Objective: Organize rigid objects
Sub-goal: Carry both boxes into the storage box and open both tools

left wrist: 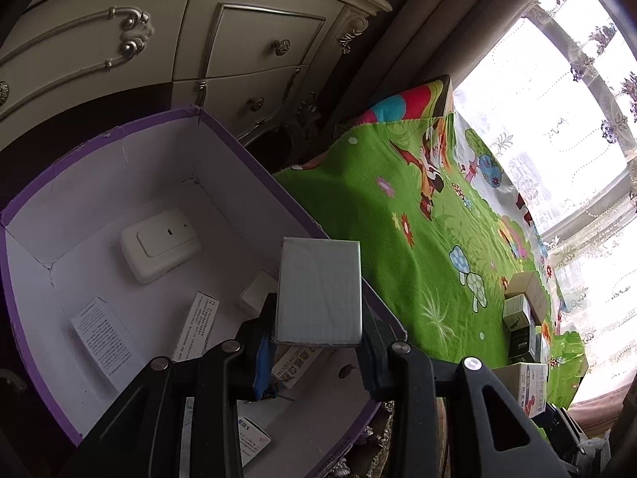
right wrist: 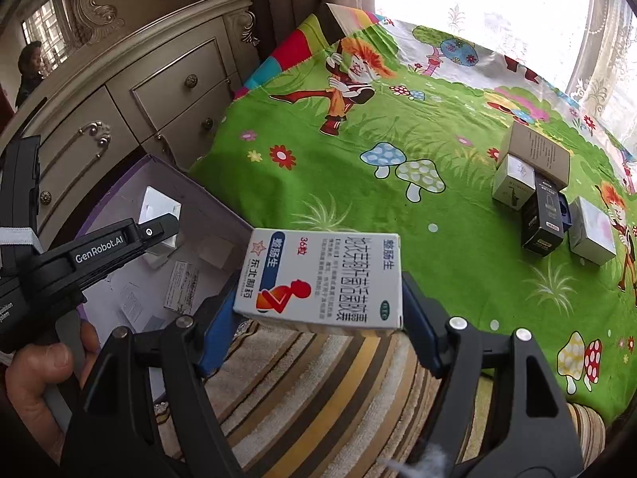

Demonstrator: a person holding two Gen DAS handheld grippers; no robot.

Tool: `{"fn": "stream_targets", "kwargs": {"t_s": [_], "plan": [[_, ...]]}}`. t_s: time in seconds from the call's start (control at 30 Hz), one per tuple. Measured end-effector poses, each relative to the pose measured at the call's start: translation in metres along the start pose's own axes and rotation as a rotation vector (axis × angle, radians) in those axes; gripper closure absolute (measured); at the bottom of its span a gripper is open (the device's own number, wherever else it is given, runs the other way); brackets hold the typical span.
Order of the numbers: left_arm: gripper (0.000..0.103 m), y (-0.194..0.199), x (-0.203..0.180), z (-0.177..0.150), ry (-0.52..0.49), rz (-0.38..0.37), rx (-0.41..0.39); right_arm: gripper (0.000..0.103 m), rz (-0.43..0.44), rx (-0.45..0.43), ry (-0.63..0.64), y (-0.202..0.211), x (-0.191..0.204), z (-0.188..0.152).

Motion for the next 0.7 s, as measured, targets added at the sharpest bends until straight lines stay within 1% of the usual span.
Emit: {"fn": "stream_targets", "kwargs": {"t_s": [0.17, 0.33, 0.37, 0.4, 0.43, 0.47, 0.5, 0.57, 0.7], "plan": [[0.067, -0.002, 0.024, 0.004, 0.048, 0.030, 0.001, 0.026, 0.066, 0.041, 0.092, -0.019, 0.040, 0.000], [0.065, -0.004, 0.041, 0.004, 0.078, 0.063, 0.008, 0.026, 0.117, 0.088, 0.162, -0.035, 0.069, -0.002], [0.062, -0.005, 0.044, 0.003, 0.084, 0.073, 0.011, 0.025, 0.129, 0.101, 0.171, -0.038, 0.073, -0.002], [0.056, -0.005, 0.046, 0.003, 0.088, 0.083, 0.012, 0.025, 0.141, 0.116, 0.179, -0.041, 0.076, -0.003], [0.053, -0.005, 0.048, 0.003, 0.089, 0.093, 0.011, 0.024, 0.152, 0.132, 0.189, -0.044, 0.079, -0.005], [0.046, -0.005, 0.049, 0.003, 0.087, 0.104, 0.009, 0.019, 0.158, 0.145, 0.198, -0.046, 0.082, -0.007], [0.041, -0.005, 0.049, 0.003, 0.081, 0.114, 0.007, 0.016, 0.160, 0.153, 0.206, -0.048, 0.084, -0.008], [0.035, -0.004, 0.050, 0.002, 0.067, 0.132, 0.003, 0.015, 0.152, 0.153, 0.208, -0.048, 0.084, -0.010], [0.030, 0.000, 0.042, 0.003, 0.017, 0.169, -0.015, 0.013, 0.165, 0.143, 0.176, -0.042, 0.074, -0.011]]}}
Point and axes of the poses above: each gripper's, at about its wrist camera, not at the fingertips, and y roughly against the way its jaws point, x to its left, z to its top, the point moved 3 cm from there along -y, roughly the way its jaws point, and after that the axes turned 11 degrees about z, right-handed, at the moved point
